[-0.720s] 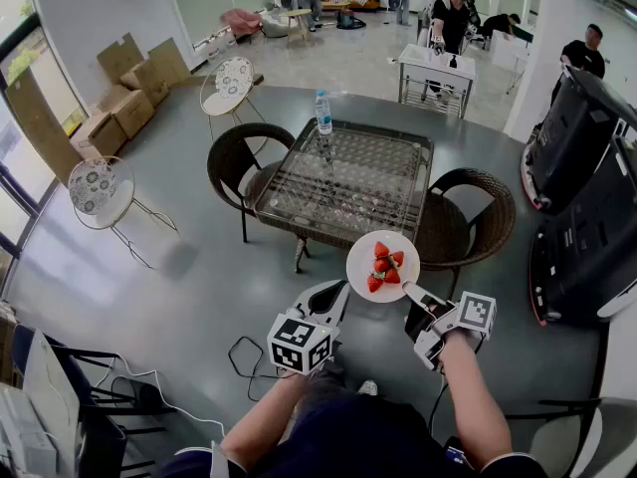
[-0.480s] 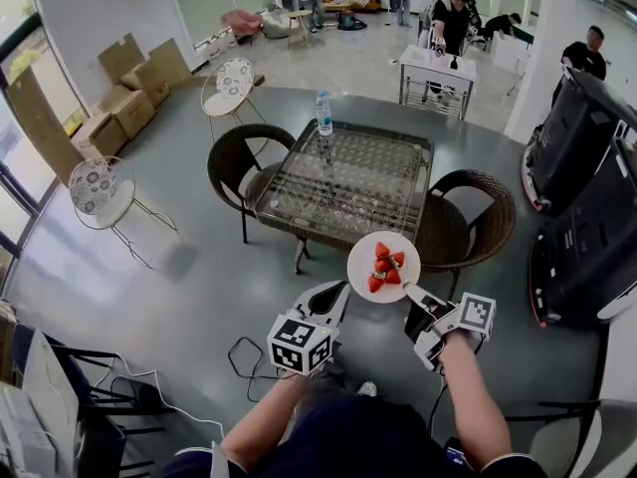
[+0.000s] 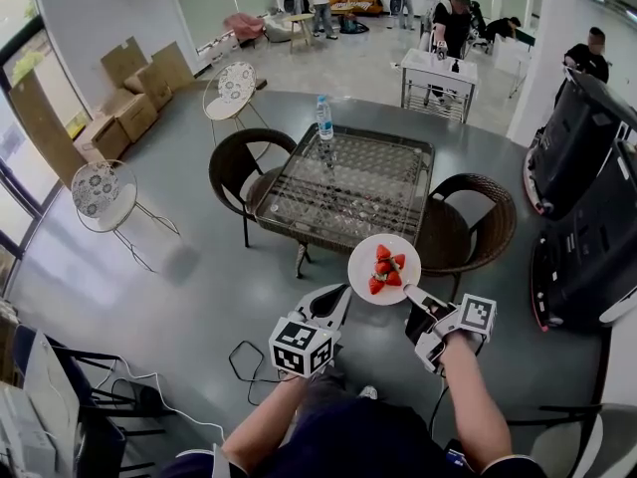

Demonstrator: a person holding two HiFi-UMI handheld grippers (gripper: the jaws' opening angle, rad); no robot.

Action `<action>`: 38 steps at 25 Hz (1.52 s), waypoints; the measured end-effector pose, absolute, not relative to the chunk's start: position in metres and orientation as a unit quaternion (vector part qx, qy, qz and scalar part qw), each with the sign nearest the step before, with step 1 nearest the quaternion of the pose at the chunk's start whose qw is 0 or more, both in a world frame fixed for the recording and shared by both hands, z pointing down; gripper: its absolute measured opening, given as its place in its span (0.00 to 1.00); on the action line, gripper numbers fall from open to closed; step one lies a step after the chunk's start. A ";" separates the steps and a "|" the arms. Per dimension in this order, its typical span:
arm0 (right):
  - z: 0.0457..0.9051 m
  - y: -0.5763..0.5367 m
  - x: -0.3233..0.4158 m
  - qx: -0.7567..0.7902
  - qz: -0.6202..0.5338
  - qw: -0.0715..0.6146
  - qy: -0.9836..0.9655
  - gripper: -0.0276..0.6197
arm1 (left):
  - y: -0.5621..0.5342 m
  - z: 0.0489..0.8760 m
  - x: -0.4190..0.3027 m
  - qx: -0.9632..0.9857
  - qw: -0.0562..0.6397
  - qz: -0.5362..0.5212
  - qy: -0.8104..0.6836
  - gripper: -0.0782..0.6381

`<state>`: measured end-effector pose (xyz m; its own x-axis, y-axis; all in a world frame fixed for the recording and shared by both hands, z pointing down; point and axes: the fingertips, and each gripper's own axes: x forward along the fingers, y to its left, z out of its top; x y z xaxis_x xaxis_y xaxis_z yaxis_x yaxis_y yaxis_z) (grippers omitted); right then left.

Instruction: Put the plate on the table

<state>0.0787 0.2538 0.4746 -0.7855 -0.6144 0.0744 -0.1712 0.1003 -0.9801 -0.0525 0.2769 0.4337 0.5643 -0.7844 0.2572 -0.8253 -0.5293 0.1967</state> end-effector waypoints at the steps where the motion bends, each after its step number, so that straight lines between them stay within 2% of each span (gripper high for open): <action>1: 0.475 0.253 0.079 -0.273 -0.613 0.181 0.719 0.07 | 0.277 0.434 -0.052 0.872 0.149 0.069 -0.462 0.12; 22: 0.494 0.223 0.087 -0.263 -0.624 0.177 0.714 0.07 | 0.250 0.446 -0.041 0.866 0.151 0.080 -0.471 0.12; 38: 0.503 0.107 0.063 -0.281 -0.625 0.189 0.704 0.07 | 0.129 0.461 -0.074 0.872 0.166 0.075 -0.454 0.12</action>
